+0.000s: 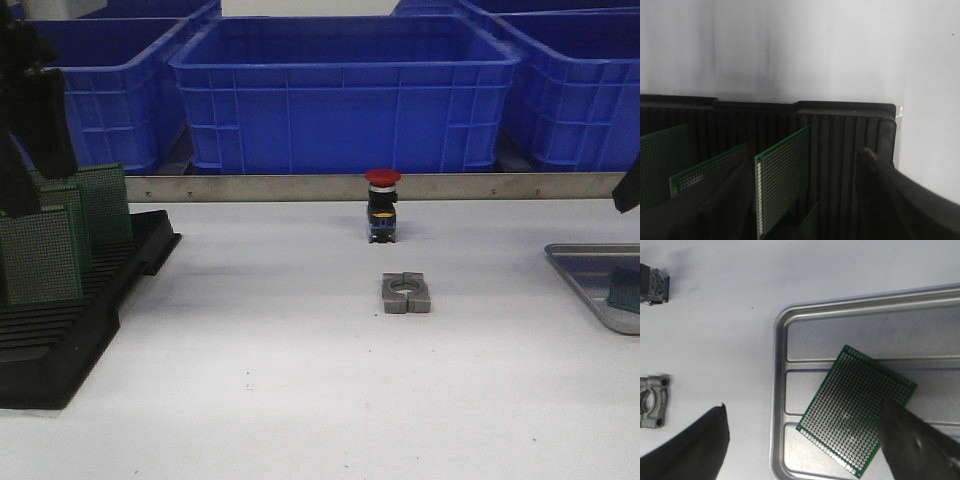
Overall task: Place circuit board on tray
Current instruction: 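Reach the left gripper into the rack and grasp a second green board, then lift the second board with the left gripper and grasp it with the right gripper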
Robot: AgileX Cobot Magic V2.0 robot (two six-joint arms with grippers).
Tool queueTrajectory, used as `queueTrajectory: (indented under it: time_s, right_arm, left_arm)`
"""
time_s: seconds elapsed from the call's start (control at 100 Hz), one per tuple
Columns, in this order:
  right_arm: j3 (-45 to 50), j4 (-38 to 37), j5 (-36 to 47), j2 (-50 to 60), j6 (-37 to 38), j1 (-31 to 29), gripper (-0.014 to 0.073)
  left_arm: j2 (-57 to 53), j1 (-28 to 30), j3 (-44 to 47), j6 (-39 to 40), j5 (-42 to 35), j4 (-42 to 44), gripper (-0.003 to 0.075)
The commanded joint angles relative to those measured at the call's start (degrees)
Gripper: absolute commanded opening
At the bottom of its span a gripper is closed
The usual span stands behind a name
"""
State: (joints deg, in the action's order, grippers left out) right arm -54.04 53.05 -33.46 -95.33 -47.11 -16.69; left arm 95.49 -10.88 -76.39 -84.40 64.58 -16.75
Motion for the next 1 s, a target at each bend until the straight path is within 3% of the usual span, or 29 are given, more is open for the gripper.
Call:
queueTrajectory:
  time_s: [0.0,0.55,0.62,0.79,0.99]
  right_arm:
    - [-1.70,1.10,-0.53,2.04,-0.63,-0.28,0.0623]
    - [-1.58,1.10,-1.22,1.97,-0.63,-0.28,0.0623]
    - [-1.58,1.10,-1.22,1.97,-0.63,-0.28,0.0623]
    - [-1.58,1.10,-1.65,1.97,-0.63,-0.28,0.0623]
    - [-1.68,1.03,-3.76,3.28,-5.04,-0.17,0.0623]
  left_arm:
    - [-2.67,0.87,-1.80,0.70,-1.08,-1.33,0.0421]
    - [6.24,2.23,-1.80,0.70,-3.00,-1.40,0.0410]
    - [6.24,2.23,-1.80,0.70,-2.37,-1.40,0.0335]
    - [6.24,2.23,-1.93,0.70,-0.20,-1.40,-0.0022]
    - [6.24,2.23,-5.67,0.48,7.35,-0.51,-0.0020]
